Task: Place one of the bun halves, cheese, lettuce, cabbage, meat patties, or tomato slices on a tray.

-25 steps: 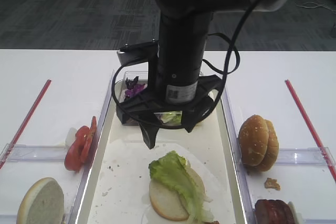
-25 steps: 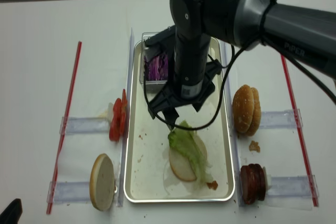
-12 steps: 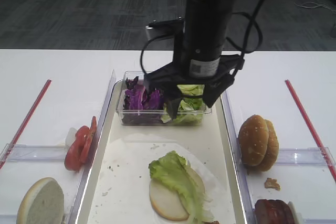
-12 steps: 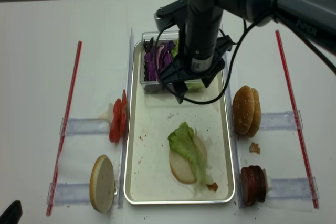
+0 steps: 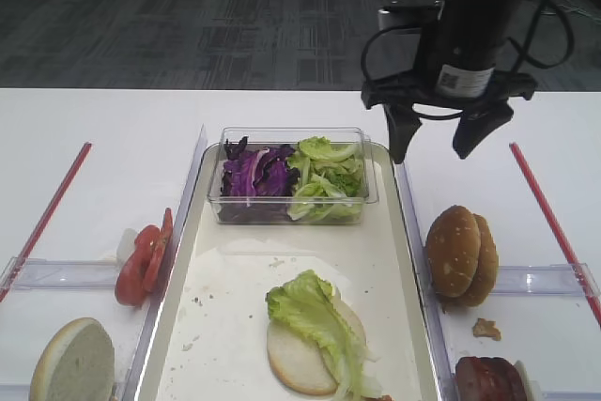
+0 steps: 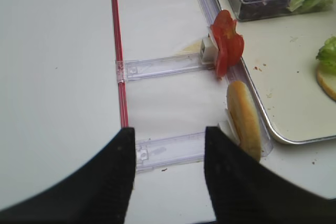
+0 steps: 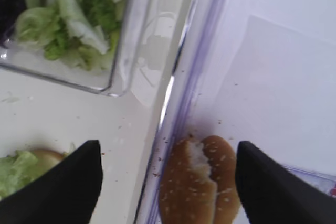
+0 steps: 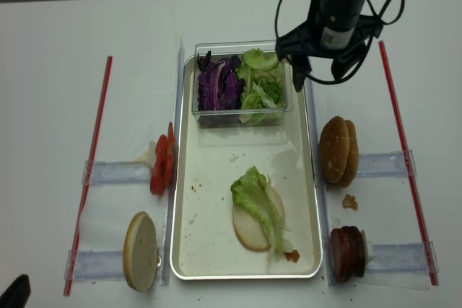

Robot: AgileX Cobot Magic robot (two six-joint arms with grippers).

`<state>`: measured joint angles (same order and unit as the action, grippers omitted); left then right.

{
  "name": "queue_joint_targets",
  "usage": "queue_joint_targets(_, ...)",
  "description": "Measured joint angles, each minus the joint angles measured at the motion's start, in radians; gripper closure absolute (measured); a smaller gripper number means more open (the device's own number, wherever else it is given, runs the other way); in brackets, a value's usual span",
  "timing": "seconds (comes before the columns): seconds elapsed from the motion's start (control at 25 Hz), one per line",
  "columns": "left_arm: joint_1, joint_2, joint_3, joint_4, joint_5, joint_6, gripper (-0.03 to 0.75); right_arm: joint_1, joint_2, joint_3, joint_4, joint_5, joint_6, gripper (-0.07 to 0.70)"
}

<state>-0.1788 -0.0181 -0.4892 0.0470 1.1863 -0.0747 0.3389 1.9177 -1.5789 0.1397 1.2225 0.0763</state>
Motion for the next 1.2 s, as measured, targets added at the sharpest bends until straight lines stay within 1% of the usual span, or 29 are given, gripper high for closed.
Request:
queue_joint_targets(0.12, 0.000, 0.000, 0.000, 0.000, 0.000, 0.000, 0.419, -0.066, 0.000, 0.000, 0.000, 0.000, -0.006, 0.089)
queue_joint_targets(0.36, 0.000, 0.000, 0.000, 0.000, 0.000, 0.000, 0.419, -0.169, 0.000, 0.000, 0.000, 0.000, -0.028, 0.089)
queue_joint_targets(0.56, 0.000, 0.000, 0.000, 0.000, 0.000, 0.000, 0.419, -0.227, 0.000, 0.000, -0.005, 0.000, -0.041, 0.089)
queue_joint_targets(0.92, 0.000, 0.000, 0.000, 0.000, 0.000, 0.000, 0.419, -0.233, 0.000, 0.000, -0.023, 0.000, -0.084, 0.092)
queue_joint_targets(1.2, 0.000, 0.000, 0.000, 0.000, 0.000, 0.000, 0.419, -0.233, 0.000, 0.000, -0.031, 0.000, -0.086, 0.094)
